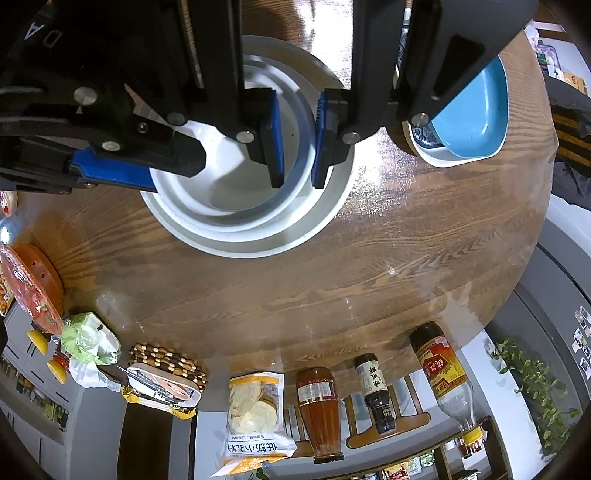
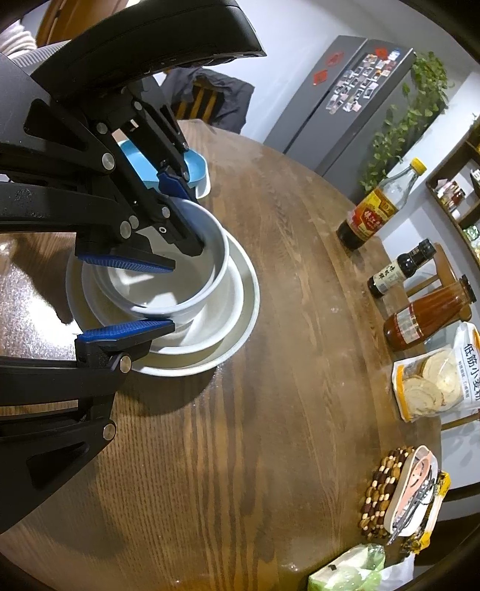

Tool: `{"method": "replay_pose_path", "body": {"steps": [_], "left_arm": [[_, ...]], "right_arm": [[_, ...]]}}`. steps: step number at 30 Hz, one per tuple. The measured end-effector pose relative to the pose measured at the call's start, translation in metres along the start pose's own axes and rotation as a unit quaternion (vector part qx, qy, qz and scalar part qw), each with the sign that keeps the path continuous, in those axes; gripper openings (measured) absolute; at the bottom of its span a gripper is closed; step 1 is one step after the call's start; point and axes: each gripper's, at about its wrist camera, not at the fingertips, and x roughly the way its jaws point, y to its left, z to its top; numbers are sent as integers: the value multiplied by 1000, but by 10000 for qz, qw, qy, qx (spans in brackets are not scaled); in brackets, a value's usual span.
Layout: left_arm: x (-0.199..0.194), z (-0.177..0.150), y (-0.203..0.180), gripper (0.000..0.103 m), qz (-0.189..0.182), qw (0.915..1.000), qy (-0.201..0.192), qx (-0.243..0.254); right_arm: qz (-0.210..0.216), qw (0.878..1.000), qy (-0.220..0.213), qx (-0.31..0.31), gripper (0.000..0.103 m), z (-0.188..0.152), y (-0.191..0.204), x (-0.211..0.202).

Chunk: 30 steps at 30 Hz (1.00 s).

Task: Organize plates and bowls

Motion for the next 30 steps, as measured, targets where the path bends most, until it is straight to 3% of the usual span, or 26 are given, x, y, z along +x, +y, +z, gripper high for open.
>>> {"method": "replay_pose_path", "body": {"steps": [30], "left_arm": [[8,2,2,15,-98,9998,130,79]], "right_arm": [[-110,9999,89,-47,29,2,4,1]]}}
